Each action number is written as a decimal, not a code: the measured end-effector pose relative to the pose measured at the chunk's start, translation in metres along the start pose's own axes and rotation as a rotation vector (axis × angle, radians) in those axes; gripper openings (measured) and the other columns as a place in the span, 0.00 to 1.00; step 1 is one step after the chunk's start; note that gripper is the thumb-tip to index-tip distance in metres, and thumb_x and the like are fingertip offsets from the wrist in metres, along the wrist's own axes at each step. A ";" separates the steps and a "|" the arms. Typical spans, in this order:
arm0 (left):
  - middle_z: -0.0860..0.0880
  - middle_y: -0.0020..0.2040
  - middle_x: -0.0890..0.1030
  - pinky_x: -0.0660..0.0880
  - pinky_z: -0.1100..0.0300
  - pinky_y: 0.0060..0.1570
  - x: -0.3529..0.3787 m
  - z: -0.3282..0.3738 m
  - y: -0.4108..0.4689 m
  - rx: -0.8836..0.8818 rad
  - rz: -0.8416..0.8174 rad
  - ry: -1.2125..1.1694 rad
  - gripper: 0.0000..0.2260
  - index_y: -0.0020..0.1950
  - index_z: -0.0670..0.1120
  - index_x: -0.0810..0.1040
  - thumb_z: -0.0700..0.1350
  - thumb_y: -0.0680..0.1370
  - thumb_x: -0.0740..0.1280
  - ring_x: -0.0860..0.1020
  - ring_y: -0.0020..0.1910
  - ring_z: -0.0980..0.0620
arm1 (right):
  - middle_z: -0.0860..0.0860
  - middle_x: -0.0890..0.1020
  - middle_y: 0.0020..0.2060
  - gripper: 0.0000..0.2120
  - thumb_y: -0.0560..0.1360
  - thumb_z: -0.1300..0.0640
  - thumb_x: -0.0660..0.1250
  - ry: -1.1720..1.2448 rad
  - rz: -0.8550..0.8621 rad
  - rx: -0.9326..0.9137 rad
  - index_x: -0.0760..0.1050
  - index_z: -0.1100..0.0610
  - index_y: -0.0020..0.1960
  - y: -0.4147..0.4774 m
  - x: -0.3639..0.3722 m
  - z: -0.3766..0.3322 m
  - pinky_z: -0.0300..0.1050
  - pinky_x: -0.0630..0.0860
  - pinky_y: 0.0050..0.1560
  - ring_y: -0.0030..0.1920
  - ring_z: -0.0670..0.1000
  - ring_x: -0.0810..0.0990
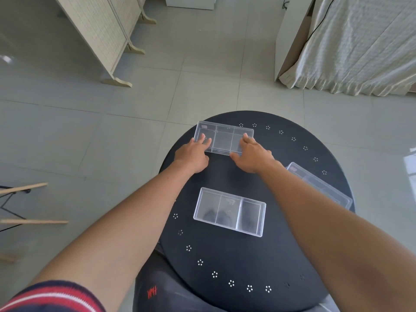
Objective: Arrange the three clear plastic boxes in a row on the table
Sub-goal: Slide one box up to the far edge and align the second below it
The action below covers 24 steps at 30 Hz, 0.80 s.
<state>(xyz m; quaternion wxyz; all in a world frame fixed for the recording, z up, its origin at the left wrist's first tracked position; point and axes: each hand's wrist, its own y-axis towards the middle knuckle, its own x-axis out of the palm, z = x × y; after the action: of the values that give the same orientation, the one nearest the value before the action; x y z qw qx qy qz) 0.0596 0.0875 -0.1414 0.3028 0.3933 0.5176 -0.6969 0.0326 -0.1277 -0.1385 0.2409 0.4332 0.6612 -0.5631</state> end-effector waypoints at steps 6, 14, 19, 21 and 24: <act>0.55 0.90 0.47 0.77 0.43 0.69 0.002 -0.001 -0.002 -0.006 0.005 -0.006 0.33 0.89 0.57 0.51 0.46 0.85 0.59 0.53 0.88 0.43 | 0.49 0.47 0.89 0.41 0.85 0.35 0.58 -0.015 -0.026 -0.022 0.50 0.57 0.89 0.009 -0.001 0.000 0.71 0.61 0.80 0.88 0.56 0.54; 0.53 0.90 0.43 0.78 0.42 0.67 0.009 0.004 -0.005 -0.007 0.013 -0.038 0.34 0.89 0.53 0.49 0.45 0.85 0.60 0.46 0.89 0.43 | 0.50 0.50 0.89 0.39 0.85 0.37 0.59 0.031 -0.010 -0.082 0.55 0.58 0.88 0.015 -0.005 0.012 0.68 0.62 0.82 0.88 0.58 0.53; 0.50 0.90 0.41 0.78 0.42 0.66 0.011 0.006 -0.014 -0.024 0.024 -0.068 0.33 0.89 0.50 0.50 0.47 0.87 0.60 0.43 0.88 0.43 | 0.49 0.50 0.89 0.37 0.86 0.40 0.59 0.078 0.027 -0.107 0.54 0.58 0.88 -0.003 -0.003 0.016 0.68 0.61 0.83 0.89 0.57 0.49; 0.50 0.90 0.41 0.78 0.41 0.68 0.011 0.005 -0.020 0.011 0.049 -0.094 0.31 0.89 0.48 0.51 0.48 0.87 0.60 0.42 0.89 0.44 | 0.50 0.52 0.89 0.36 0.87 0.40 0.59 0.079 0.031 -0.116 0.55 0.58 0.87 -0.014 0.000 0.016 0.68 0.62 0.82 0.89 0.57 0.50; 0.51 0.90 0.46 0.73 0.40 0.75 0.013 0.003 -0.035 0.124 0.061 -0.122 0.29 0.88 0.46 0.55 0.50 0.88 0.59 0.45 0.89 0.49 | 0.52 0.54 0.89 0.36 0.87 0.41 0.60 0.084 0.036 -0.123 0.56 0.58 0.87 -0.033 0.008 0.020 0.67 0.62 0.83 0.88 0.57 0.53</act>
<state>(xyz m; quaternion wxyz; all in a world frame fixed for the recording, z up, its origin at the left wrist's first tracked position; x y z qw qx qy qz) 0.0231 0.0941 -0.1357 0.3298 0.3836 0.4418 -0.7409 -0.0031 -0.1445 -0.1321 0.2492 0.4526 0.6963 -0.4982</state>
